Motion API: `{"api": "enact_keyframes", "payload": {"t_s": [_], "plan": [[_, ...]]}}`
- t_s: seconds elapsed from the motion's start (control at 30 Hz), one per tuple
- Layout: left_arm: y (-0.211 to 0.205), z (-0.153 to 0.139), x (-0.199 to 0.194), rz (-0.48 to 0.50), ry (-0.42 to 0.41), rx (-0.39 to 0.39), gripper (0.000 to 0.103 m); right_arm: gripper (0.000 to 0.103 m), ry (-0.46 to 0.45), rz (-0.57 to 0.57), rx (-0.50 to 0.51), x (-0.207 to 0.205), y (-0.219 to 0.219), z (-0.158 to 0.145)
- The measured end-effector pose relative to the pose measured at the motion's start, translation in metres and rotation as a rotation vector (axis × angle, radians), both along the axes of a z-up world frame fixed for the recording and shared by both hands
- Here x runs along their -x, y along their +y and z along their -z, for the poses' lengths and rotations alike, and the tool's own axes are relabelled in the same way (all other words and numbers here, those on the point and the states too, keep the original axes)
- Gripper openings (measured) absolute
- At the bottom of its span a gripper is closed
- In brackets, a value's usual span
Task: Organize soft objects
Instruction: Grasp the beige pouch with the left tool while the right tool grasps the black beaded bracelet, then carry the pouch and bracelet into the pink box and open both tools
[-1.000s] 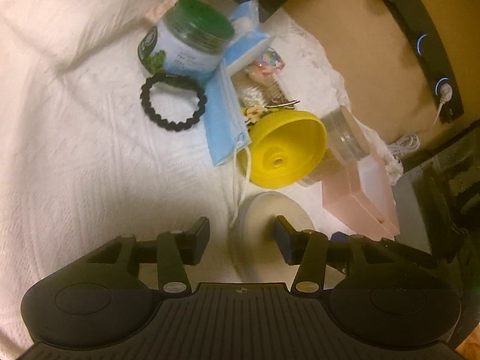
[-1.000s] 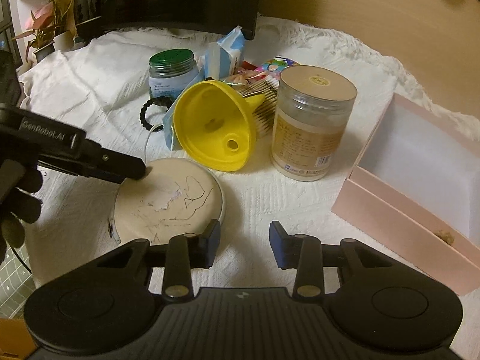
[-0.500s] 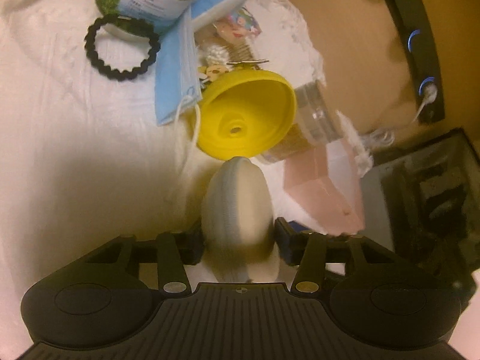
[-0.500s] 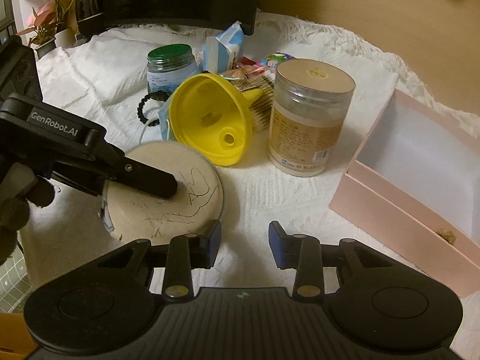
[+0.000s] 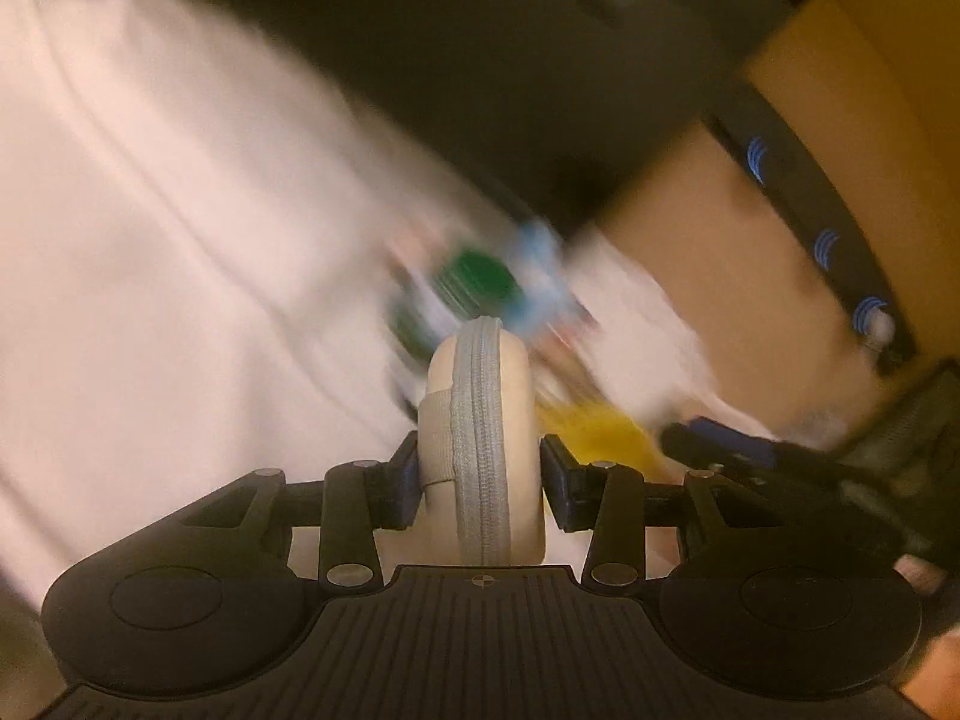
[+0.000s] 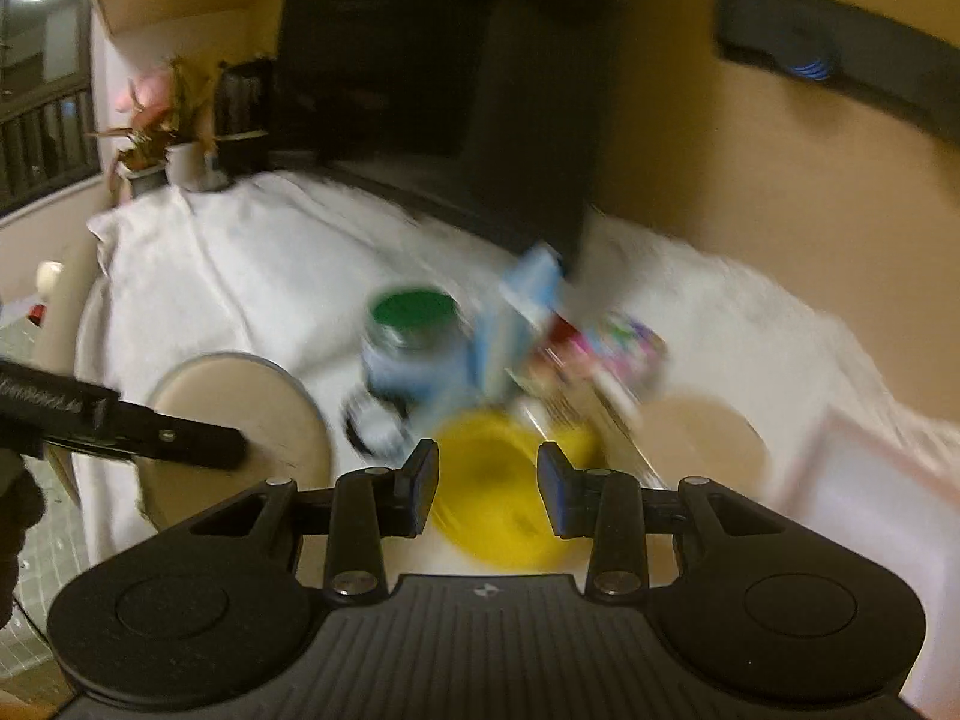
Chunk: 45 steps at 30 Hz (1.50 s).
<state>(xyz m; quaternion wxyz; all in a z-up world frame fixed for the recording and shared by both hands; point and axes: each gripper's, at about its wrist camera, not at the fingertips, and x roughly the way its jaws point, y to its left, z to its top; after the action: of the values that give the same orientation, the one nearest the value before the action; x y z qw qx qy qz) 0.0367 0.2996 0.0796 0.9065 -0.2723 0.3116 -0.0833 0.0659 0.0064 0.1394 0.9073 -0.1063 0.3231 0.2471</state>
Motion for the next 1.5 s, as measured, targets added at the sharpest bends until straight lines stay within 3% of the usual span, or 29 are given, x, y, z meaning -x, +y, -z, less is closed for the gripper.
{"api": "enact_keyframes", "payload": {"t_s": [0.07, 0.13, 0.27, 0.37, 0.47, 0.63, 0.77, 0.97, 1.07, 1.13, 1.3, 1.4, 1.5], "plan": [[0.015, -0.013, 0.002, -0.063, -0.032, -0.125, 0.045, 0.036, -0.009, -0.044, 0.006, -0.015, 0.031, 0.000], [0.029, -0.021, 0.001, -0.106, -0.046, -0.188, 0.045, 0.036, 0.002, -0.074, 0.034, -0.028, 0.062, 0.011], [0.052, -0.022, 0.000, -0.119, -0.089, -0.218, 0.045, 0.036, 0.025, -0.078, 0.179, -0.054, 0.115, 0.056], [0.062, -0.013, -0.007, -0.144, -0.084, -0.243, 0.045, 0.032, 0.052, -0.060, 0.272, -0.069, 0.132, 0.083], [0.073, -0.003, -0.021, -0.152, -0.047, -0.196, 0.045, 0.009, 0.126, -0.054, 0.276, -0.078, 0.134, 0.092], [0.083, -0.010, -0.050, -0.160, -0.058, -0.221, 0.045, 0.008, 0.146, -0.059, 0.229, -0.074, 0.124, 0.070], [0.073, -0.038, -0.078, -0.130, -0.128, -0.225, 0.045, 0.007, 0.116, -0.029, 0.096, -0.068, 0.100, 0.014], [0.024, -0.088, -0.120, -0.002, -0.270, -0.186, 0.045, 0.007, -0.071, 0.067, -0.040, -0.074, 0.037, -0.097], [-0.012, -0.107, -0.132, 0.084, -0.313, -0.130, 0.045, 0.007, -0.114, 0.138, -0.125, -0.074, -0.016, -0.138], [-0.042, -0.115, -0.132, 0.148, -0.337, -0.103, 0.045, 0.007, -0.157, 0.201, -0.124, -0.068, -0.049, -0.155], [-0.129, -0.116, -0.141, 0.329, -0.344, -0.065, 0.045, 0.007, -0.187, 0.339, -0.071, -0.040, -0.113, -0.158], [-0.184, -0.112, -0.149, 0.467, -0.300, -0.054, 0.045, 0.008, -0.124, 0.437, -0.090, -0.032, -0.157, -0.136], [-0.238, -0.108, -0.153, 0.559, -0.296, -0.065, 0.045, 0.008, -0.102, 0.530, -0.042, -0.026, -0.188, -0.106]]}}
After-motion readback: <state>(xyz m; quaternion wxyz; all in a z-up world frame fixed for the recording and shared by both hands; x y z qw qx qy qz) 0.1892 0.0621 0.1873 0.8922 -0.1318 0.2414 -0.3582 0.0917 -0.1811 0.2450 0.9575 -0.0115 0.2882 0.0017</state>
